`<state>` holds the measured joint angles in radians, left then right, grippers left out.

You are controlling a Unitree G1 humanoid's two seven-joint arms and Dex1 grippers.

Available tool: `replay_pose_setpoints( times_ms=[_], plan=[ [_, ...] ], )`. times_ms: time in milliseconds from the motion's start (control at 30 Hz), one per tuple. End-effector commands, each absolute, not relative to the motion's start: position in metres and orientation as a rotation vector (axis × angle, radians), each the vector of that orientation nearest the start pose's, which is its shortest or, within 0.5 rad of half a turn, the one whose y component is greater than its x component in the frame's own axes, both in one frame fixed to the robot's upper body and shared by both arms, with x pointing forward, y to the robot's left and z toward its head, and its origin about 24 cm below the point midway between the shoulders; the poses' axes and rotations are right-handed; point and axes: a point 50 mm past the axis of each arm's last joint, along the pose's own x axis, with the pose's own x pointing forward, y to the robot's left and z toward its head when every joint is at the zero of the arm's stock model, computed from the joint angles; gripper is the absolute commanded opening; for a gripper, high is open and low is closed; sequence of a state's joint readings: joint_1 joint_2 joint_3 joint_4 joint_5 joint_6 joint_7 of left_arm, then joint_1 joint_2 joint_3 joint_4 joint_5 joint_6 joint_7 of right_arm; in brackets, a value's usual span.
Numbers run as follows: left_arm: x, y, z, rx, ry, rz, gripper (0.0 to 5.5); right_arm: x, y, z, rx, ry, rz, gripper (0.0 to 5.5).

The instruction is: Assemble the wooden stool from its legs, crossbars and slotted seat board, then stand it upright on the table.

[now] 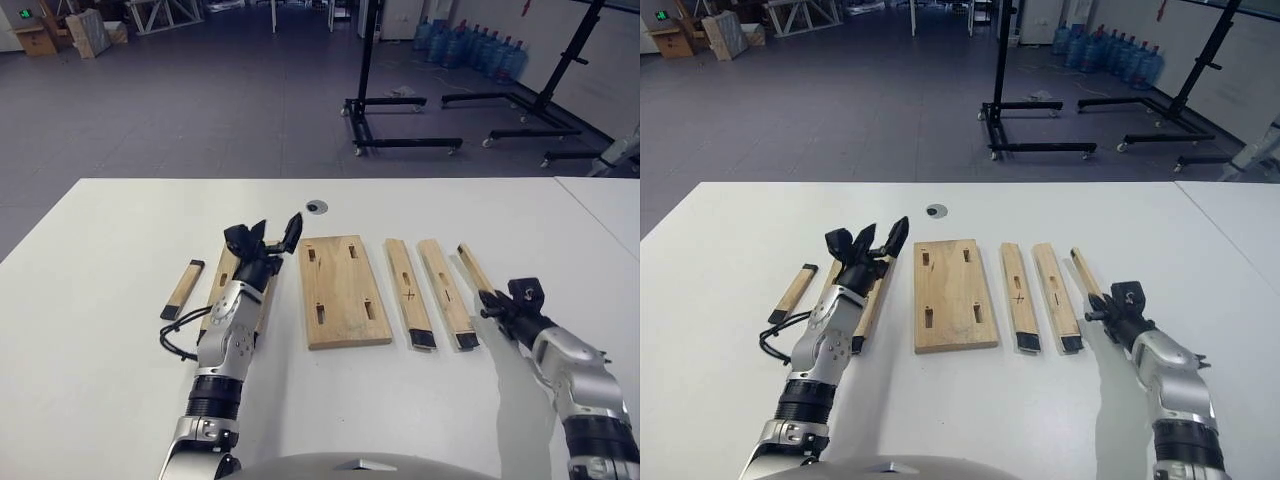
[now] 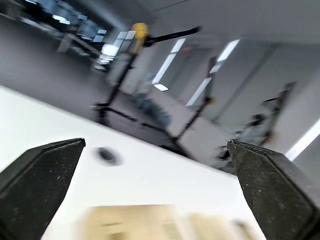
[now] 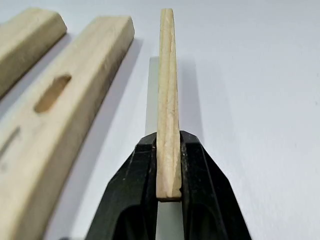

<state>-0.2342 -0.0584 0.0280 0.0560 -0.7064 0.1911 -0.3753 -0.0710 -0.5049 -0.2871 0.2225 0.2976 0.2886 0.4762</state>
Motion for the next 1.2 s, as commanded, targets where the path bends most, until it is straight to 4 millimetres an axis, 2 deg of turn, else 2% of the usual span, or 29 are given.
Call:
replay_pose_setpoints(
  times_ms=[33,100,167,267,400,600,700,833,1200],
  plan=[
    [0.269,0.112,0.125,-1.103,-0.214,-0.858,5.20,0.268,-0.226,0.122,0.178,-0.006,0.513,0.40],
    [0.259,0.109,0.133,-1.176,-0.210,-1.002,5.20,0.252,-0.189,0.140,0.340,-0.030,0.767,0.40],
    [0.254,0.104,0.136,-1.201,-0.178,-1.089,5.20,0.239,-0.170,0.139,0.493,0.038,0.929,0.40],
    [0.253,0.101,0.138,-1.223,-0.166,-1.136,5.20,0.214,-0.162,0.125,0.687,0.139,1.090,0.40],
    [0.248,0.098,0.137,-1.234,-0.143,-1.171,5.20,0.201,-0.155,0.122,0.781,0.179,1.186,0.39],
    [0.246,0.086,0.127,-1.101,-0.004,-1.176,5.20,0.192,-0.151,0.113,0.757,0.239,1.214,0.39],
    [0.242,0.085,0.128,-1.040,0.002,-1.185,5.20,0.194,-0.153,0.107,0.735,0.260,1.198,0.39],
    [0.237,0.087,0.134,-1.049,-0.030,-1.206,5.20,0.193,-0.157,0.103,0.727,0.275,1.190,0.39],
    [0.231,0.089,0.128,-1.117,-0.029,-1.222,3.51,0.192,-0.165,0.102,0.706,0.272,1.180,0.39]
  ],
)
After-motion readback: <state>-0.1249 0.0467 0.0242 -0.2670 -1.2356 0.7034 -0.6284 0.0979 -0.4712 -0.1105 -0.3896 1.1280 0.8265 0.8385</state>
